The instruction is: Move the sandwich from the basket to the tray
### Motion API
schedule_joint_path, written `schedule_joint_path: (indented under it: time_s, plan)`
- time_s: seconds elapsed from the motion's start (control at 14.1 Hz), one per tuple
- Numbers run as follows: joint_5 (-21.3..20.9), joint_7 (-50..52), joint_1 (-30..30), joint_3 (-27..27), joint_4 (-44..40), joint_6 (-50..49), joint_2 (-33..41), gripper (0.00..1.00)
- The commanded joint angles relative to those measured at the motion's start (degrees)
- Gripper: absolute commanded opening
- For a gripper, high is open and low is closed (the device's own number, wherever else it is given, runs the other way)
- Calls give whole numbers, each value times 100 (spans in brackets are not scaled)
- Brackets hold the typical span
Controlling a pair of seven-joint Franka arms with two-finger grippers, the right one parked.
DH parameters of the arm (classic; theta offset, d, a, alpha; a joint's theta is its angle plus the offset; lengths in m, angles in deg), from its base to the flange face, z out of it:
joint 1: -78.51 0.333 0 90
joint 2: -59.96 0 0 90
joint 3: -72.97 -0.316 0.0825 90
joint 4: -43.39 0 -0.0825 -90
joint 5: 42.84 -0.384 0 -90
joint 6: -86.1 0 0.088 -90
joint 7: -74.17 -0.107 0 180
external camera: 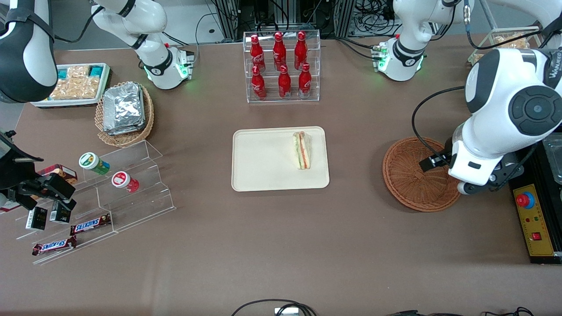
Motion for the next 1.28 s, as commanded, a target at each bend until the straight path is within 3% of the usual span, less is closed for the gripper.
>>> schedule_joint_path:
  time_s: [0.0,0.5,0.78,1.21]
  plan:
    - [74,-397,342,-65,294,-67,399,100]
    - [92,-2408,1944,1042,751,-111,1400,100]
    - [338,-3121,2095,1069,998,-120,1884,100]
    - [426,-3158,2104,1315,972,-216,1938,100]
